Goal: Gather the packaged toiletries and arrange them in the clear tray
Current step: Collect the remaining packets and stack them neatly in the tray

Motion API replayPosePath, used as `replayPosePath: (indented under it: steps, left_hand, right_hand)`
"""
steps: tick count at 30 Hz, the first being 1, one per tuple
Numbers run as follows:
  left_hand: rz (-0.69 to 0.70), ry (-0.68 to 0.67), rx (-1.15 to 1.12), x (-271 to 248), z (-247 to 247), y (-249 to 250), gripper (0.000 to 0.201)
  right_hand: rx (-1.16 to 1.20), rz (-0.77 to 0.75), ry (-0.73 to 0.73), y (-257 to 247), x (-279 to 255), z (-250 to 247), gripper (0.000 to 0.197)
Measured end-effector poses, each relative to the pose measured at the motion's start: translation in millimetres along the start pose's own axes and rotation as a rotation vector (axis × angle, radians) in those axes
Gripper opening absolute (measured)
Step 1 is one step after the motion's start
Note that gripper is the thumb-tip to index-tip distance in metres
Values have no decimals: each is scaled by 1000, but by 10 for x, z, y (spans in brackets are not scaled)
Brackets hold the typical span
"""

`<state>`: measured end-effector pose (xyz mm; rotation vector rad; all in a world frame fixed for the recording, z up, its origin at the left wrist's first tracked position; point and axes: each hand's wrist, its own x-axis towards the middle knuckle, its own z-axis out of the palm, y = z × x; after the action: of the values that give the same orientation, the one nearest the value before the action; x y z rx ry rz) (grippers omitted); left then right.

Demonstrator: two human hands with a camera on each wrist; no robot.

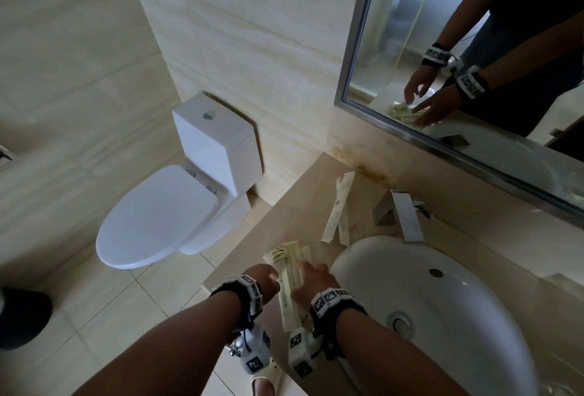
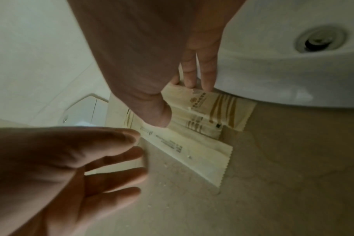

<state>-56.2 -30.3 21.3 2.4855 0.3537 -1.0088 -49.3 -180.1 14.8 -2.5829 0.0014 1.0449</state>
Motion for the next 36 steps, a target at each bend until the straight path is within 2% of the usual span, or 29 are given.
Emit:
replayPosePath:
  steps: [4, 7, 11, 13, 19, 22, 26, 30, 32, 36]
  left_hand:
    - [-22, -55, -199, 63, 48, 8, 33]
    - [-55, -80, -458, 76, 95, -20, 33]
    - [-51, -162, -585, 20, 95, 17, 39]
    - [-69, -155, -638, 8, 105, 20, 40]
    - [-62, -160, -714, 34, 93, -32, 37]
    - [-33, -175, -703, 32, 38, -49, 37]
    - [-3, -230, -696, 43, 21, -118, 39]
    - [62, -150, -450, 53, 22, -157, 44]
    - [80, -88, -303, 70, -17, -148, 40]
    - [31, 10, -211, 166, -141, -166, 38]
  right_hand:
    - [147, -14, 8, -52, 104, 25, 62]
    - [257, -6, 20, -56, 143, 24, 57]
    - [297, 11, 3, -81, 122, -25, 33]
    - [313, 37, -20, -77, 99, -9, 34]
    - [278, 53, -19, -66, 151, 50, 56]
    - [217, 30, 22, -83, 155, 38, 55]
    - [265, 6, 26, -70, 172, 85, 62]
    - [220, -21, 56, -3, 162, 103, 40]
    - [230, -4, 74, 19, 156, 69, 37]
    - [268, 64, 143, 48, 146, -65, 32]
